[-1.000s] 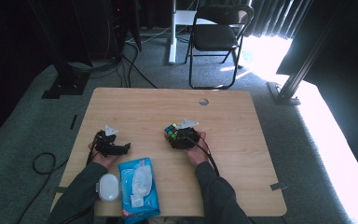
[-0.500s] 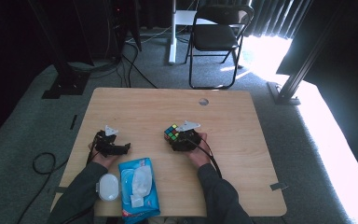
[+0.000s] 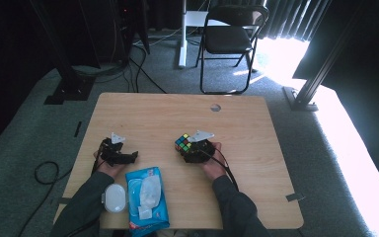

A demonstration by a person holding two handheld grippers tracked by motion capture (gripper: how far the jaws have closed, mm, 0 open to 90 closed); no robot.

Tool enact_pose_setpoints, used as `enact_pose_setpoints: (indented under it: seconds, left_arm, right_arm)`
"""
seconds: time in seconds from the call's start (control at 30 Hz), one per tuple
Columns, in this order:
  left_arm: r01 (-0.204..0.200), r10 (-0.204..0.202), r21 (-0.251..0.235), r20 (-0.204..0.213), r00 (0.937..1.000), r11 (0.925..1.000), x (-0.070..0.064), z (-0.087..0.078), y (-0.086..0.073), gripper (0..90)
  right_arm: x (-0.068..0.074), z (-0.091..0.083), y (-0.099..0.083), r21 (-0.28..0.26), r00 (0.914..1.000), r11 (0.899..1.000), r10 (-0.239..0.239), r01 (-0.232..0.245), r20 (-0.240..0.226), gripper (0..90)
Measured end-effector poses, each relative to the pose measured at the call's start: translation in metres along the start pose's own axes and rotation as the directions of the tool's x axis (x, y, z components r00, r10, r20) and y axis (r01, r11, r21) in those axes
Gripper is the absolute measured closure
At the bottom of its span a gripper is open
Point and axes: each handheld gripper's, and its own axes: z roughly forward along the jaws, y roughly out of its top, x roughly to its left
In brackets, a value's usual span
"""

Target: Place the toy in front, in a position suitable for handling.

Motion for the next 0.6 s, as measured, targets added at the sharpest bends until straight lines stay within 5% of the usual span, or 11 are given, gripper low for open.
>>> enact_pose_setpoints:
  seconds: [0.6]
  left_arm:
    - [0.000, 0.000, -0.001, 0.000, 1.0000, 1.0000, 0.0000, 0.0001, -0.0001, 9.2]
  right_arm:
    - [0.0042, -0.0098, -0.0100, 0.009, 0.9994, 0.999, -0.032, 0.032, -0.016, 34.1]
